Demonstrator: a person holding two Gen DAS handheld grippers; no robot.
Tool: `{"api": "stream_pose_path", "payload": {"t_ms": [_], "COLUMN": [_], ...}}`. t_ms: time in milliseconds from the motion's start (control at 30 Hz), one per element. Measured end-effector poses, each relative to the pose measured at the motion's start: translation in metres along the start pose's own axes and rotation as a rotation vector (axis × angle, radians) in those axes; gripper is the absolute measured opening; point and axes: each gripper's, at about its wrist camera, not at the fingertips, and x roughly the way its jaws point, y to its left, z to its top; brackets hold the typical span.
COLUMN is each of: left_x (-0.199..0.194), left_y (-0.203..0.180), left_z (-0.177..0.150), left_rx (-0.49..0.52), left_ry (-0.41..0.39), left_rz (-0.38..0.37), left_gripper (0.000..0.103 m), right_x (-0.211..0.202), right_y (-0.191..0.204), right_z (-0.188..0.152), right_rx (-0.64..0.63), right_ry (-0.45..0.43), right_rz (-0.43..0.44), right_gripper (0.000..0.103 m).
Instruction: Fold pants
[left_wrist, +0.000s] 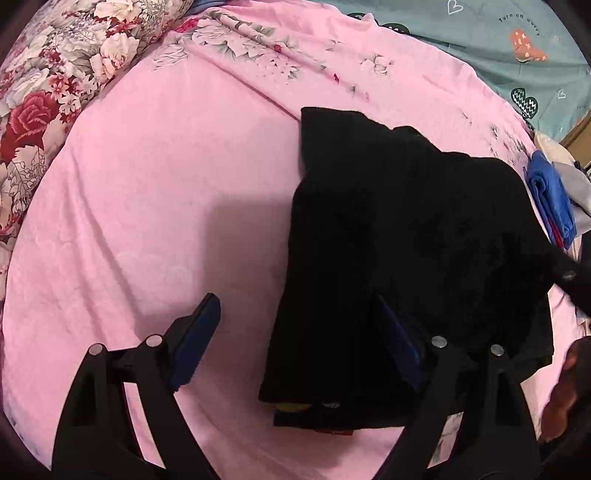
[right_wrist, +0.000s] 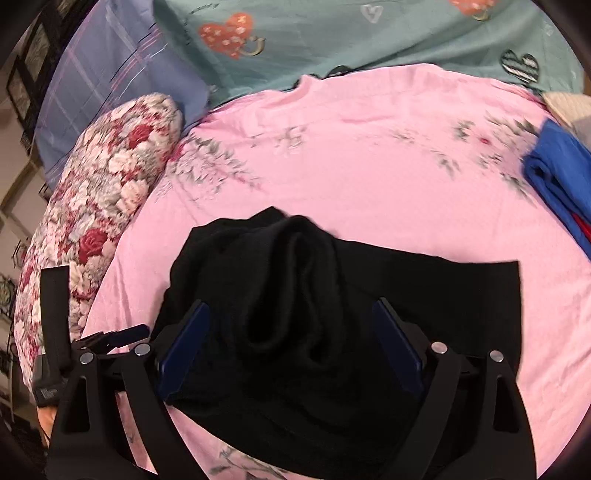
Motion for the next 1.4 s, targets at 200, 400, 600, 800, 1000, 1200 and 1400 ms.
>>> {"api": "stream_pose_path", "payload": {"t_ms": [200,400,600,800,1000,1200,1400], "left_x": [-0.001,-0.012,-0.044,-0.058,-0.016,-0.024,-0.033], "left_y": [0.005,0.011,0.030,0.023,-0.026,-0.035,-0.064], "left_z": [-0.001,-0.005,0.000,0.004,-0.005,0.005,0.049], "left_rx": [-0.031,-0.073,-0.120,-0.107,0.027,0.045,0.027], "left_ry": [-0.001,0.000,-0.074,-0.103,-0.006,-0.034,-0.107], "left_rz": [-0.027,-0.046,-0.027,-0.069,-0.050,0.001,0.021], "left_gripper": [0.088,0.088,0.088,0.088,0.088,0.088,0.089], "right_x": [0.038,0.015,-0.025,-0.109,-0.056,-0.082,-0.083], "right_y": [-0.003,-0.014,0.000,-0.044,-0.145,-0.151,-0.121], "right_z": [-0.011,-0.015,-0.009,-0.015,-0.057,-0.048,-0.003], "right_rx": [0.000,0.089,0.043,0.072,0.303,0.199,0.063], "right_ry": [0.078,0.020,-0.076,-0.276,0.002,-0.123,-0.191], "right_rz": [0.002,0.180,0.325,0.344,-0.005,-0.069,-0.075], "right_gripper": [0.067,0.020,0.019,0.018,0.034,0.052,0.034]}}
